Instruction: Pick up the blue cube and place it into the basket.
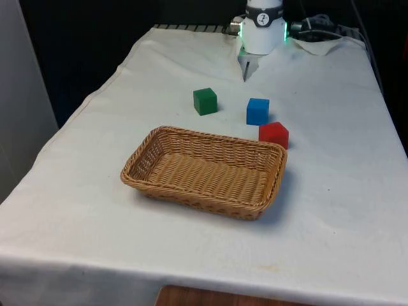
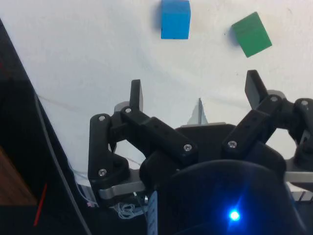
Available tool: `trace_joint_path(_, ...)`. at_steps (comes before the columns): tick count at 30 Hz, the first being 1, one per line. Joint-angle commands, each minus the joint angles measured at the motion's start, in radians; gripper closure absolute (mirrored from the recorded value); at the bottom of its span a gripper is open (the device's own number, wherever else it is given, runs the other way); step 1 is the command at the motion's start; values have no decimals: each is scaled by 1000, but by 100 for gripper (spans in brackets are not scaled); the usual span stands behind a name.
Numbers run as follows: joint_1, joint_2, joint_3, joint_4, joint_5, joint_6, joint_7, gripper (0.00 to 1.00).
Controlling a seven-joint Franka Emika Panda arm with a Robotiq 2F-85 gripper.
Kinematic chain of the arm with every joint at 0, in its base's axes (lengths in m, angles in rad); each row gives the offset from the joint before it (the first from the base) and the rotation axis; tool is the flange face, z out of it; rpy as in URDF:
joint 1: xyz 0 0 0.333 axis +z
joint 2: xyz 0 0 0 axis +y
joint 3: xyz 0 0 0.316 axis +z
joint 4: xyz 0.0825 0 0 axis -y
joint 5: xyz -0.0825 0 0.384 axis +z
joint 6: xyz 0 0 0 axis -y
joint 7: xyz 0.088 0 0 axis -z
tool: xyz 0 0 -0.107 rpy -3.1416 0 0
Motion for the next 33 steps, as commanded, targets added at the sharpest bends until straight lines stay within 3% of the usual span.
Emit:
trace_joint_path(1,0,-17,0,-18,-5,4,6,0)
trace_joint_path(9,0,-48,0,-55,-8,1,25,0)
trace_joint_path(25,0,-97,5,-123,-69,22,119,0)
trace_joint_path(26,0,-87,4,-110,-58,7,106,0)
trace_joint_path(33,2,-132,18,-161,-87,37,153,0)
